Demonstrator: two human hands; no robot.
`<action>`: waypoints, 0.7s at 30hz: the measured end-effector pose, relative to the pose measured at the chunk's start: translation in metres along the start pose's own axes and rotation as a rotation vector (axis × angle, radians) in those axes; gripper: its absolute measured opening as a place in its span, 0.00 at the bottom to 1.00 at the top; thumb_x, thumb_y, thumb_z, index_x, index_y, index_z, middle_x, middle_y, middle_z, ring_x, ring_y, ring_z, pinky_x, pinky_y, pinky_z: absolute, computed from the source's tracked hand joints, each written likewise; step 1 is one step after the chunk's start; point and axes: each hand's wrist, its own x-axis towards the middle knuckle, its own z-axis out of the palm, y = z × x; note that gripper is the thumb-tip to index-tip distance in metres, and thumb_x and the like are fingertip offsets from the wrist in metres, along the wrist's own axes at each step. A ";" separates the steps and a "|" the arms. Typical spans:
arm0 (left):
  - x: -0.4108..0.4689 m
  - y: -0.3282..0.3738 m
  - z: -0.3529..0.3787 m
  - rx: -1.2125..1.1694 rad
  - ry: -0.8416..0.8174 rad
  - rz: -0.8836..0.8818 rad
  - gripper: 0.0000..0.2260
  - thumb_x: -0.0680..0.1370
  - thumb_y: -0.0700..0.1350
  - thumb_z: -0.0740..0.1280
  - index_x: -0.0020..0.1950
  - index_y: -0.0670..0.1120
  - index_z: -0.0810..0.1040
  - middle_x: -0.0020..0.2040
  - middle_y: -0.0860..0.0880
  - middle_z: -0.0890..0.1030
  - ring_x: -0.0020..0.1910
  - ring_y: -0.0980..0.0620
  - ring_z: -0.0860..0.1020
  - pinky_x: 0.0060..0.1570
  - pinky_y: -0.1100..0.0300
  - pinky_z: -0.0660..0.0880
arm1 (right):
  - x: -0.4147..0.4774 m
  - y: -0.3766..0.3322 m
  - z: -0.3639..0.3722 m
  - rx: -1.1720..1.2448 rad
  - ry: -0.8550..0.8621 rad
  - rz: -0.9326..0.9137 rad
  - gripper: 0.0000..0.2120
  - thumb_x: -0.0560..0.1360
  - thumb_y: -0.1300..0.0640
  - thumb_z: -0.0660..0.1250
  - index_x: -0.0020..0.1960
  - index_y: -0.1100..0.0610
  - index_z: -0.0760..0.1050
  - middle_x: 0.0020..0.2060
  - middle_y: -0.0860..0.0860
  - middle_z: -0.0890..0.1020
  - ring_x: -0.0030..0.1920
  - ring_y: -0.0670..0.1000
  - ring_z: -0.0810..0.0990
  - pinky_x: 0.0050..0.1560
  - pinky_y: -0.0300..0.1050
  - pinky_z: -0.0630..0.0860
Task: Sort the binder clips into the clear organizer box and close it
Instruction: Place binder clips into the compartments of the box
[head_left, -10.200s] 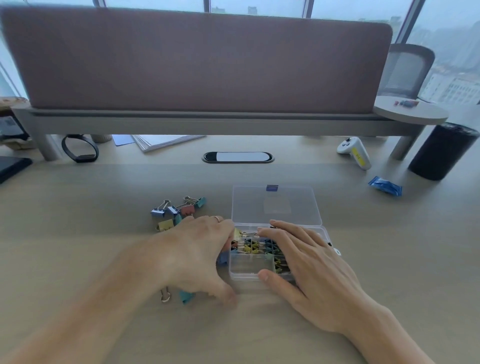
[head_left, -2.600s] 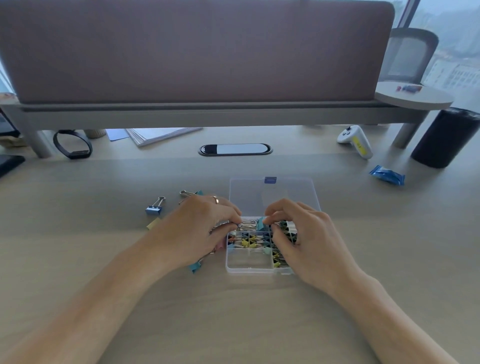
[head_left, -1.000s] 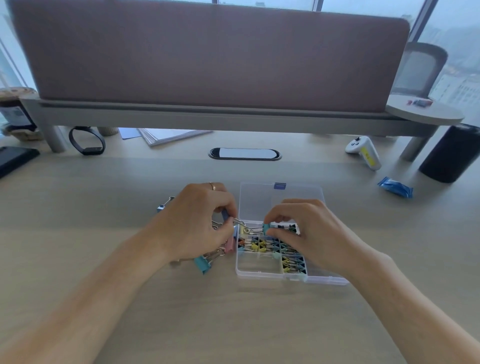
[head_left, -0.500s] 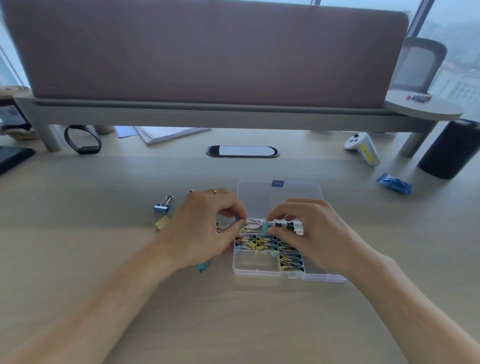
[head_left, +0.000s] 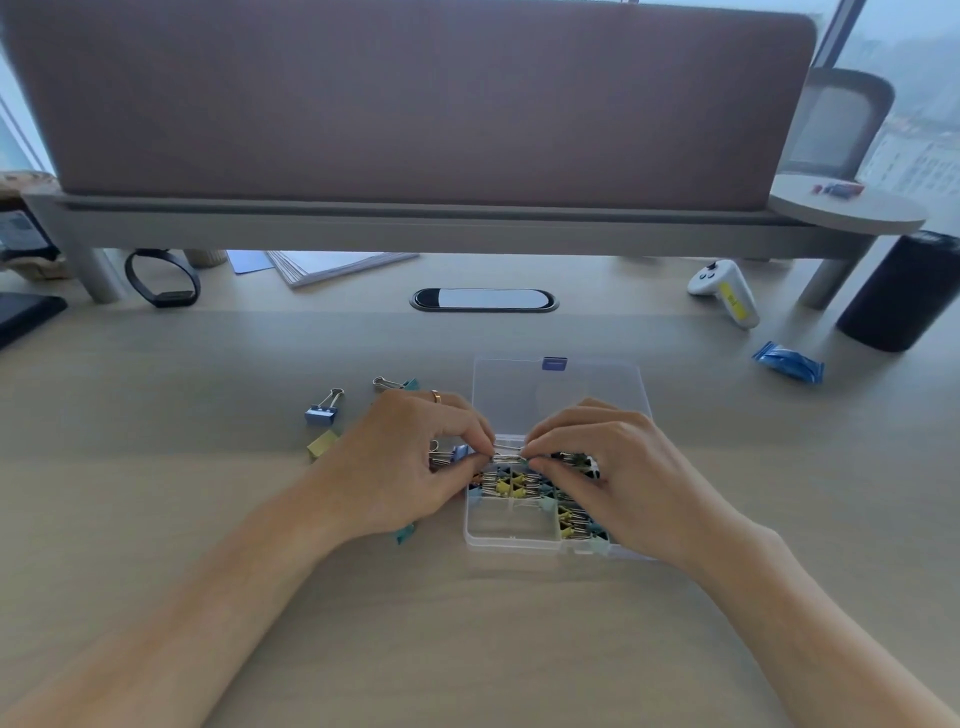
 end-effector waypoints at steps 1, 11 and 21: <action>0.000 0.000 0.000 0.000 -0.012 -0.003 0.04 0.76 0.45 0.76 0.47 0.54 0.88 0.48 0.63 0.84 0.50 0.64 0.81 0.51 0.65 0.78 | 0.000 0.000 0.000 -0.002 0.002 -0.004 0.07 0.79 0.52 0.72 0.54 0.51 0.87 0.51 0.41 0.86 0.53 0.41 0.80 0.54 0.42 0.80; 0.000 -0.004 -0.002 -0.012 -0.023 -0.009 0.05 0.76 0.48 0.76 0.51 0.57 0.88 0.49 0.65 0.84 0.50 0.68 0.81 0.53 0.68 0.78 | -0.002 -0.001 0.000 -0.001 0.001 -0.015 0.09 0.80 0.51 0.70 0.55 0.50 0.87 0.52 0.41 0.86 0.54 0.42 0.80 0.53 0.45 0.81; -0.001 -0.011 -0.005 0.028 0.017 -0.083 0.06 0.73 0.49 0.78 0.49 0.56 0.86 0.44 0.66 0.84 0.48 0.66 0.81 0.45 0.75 0.73 | -0.005 0.001 0.002 0.026 0.048 0.017 0.06 0.80 0.54 0.72 0.54 0.51 0.87 0.51 0.41 0.86 0.53 0.42 0.81 0.54 0.45 0.81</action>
